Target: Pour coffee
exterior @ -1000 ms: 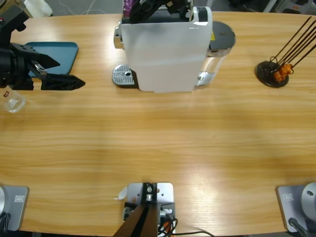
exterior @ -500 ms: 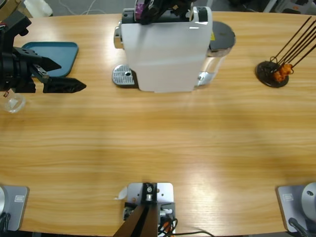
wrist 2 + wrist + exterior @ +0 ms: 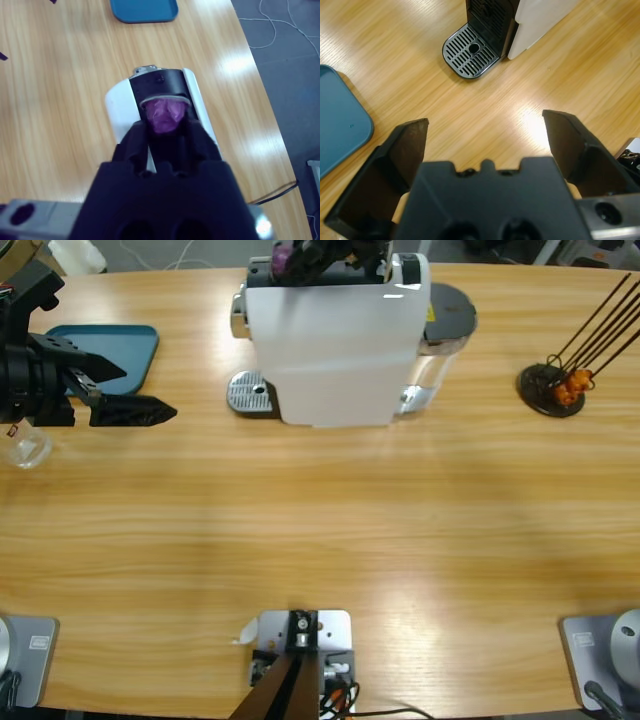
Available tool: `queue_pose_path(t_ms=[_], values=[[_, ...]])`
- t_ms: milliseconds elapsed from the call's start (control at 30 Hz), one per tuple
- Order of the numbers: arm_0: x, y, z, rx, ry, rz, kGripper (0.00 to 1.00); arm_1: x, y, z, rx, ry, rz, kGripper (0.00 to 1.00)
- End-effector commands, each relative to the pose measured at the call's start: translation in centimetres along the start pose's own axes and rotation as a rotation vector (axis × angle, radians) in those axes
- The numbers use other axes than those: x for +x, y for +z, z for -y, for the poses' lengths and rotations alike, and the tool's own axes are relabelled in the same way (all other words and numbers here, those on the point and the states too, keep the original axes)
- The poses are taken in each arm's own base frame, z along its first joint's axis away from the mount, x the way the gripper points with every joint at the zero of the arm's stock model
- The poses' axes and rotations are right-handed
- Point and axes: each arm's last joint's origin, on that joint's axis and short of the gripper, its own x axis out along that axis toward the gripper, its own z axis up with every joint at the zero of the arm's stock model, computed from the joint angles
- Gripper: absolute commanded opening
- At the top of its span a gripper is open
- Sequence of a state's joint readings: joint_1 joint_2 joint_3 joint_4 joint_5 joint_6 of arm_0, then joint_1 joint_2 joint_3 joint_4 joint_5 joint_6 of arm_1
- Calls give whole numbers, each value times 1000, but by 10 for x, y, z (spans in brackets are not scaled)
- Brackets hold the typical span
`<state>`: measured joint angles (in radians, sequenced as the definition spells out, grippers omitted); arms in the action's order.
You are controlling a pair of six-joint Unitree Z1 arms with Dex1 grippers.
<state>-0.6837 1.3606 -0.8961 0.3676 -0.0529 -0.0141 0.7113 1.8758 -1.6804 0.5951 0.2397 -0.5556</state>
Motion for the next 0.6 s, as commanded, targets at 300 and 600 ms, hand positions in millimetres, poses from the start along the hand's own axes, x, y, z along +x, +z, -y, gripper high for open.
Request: queue_pose_path(t_ms=[300,600], values=[[4,-14,1,-5,-12,-23,1000,12,-7,-1,20,8,-48,596],[4,-16,1,-6,-12,-28,1000,7,2,3,55,-16,-12,508]])
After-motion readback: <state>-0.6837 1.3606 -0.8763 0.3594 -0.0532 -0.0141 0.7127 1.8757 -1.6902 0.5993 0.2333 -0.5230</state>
